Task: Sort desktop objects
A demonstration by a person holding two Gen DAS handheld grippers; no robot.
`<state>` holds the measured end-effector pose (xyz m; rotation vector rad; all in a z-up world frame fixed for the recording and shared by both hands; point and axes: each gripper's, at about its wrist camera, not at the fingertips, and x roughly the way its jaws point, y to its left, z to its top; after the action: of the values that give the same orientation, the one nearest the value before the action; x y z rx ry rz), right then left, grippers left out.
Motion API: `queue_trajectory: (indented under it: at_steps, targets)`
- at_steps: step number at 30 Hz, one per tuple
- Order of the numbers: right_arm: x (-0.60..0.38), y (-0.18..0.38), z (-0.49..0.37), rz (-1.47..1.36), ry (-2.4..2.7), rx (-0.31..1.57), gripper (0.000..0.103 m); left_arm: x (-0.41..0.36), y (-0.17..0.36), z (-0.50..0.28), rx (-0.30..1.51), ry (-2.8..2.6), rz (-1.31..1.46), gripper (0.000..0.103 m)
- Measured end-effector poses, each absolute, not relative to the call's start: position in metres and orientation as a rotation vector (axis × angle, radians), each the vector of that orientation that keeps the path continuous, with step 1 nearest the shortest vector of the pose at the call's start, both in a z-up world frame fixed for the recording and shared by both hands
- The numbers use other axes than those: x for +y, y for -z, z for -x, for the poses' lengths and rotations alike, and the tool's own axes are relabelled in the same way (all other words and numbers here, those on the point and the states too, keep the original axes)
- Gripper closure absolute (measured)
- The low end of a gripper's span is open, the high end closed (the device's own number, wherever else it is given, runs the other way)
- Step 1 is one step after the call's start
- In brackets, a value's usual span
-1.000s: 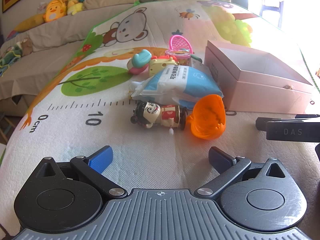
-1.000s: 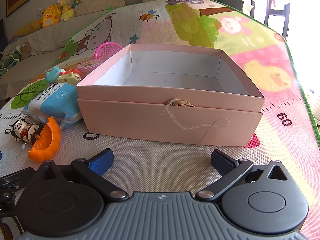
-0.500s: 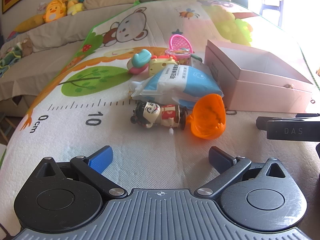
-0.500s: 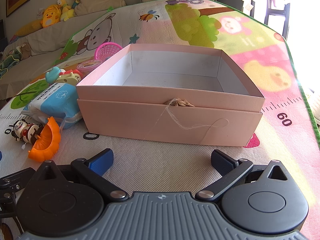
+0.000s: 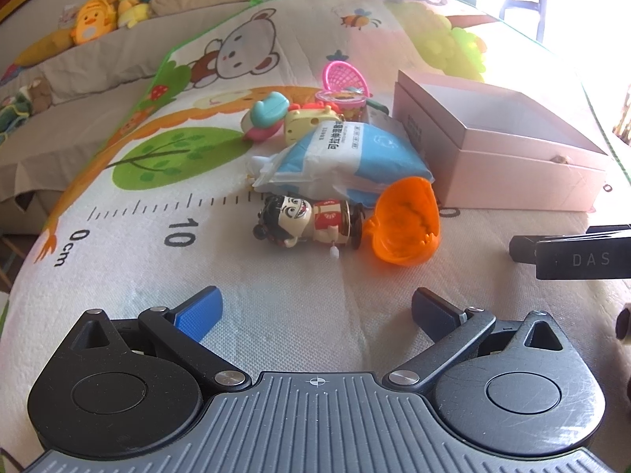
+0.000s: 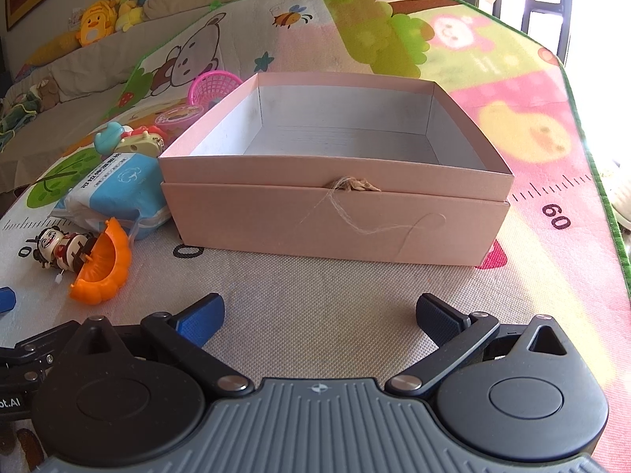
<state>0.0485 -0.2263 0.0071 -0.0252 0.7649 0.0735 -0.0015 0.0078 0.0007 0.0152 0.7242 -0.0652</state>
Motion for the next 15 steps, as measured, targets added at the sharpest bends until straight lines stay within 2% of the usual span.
queue_trajectory:
  at_steps: [6,13,15]
  targets:
    - [-0.223,-0.011,-0.027,0.004,-0.012,0.83,0.0,0.014,-0.002,0.007,0.744,0.16,-0.061,0.0]
    - [-0.229,-0.024,-0.028,0.048,-0.178,0.924,0.0,0.025,-0.018,-0.004,0.734,0.127,-0.033,0.0]
    - [-0.23,-0.038,-0.029,0.019,-0.24,0.891,0.0,0.032,-0.024,-0.012,0.724,0.074,-0.034,0.0]
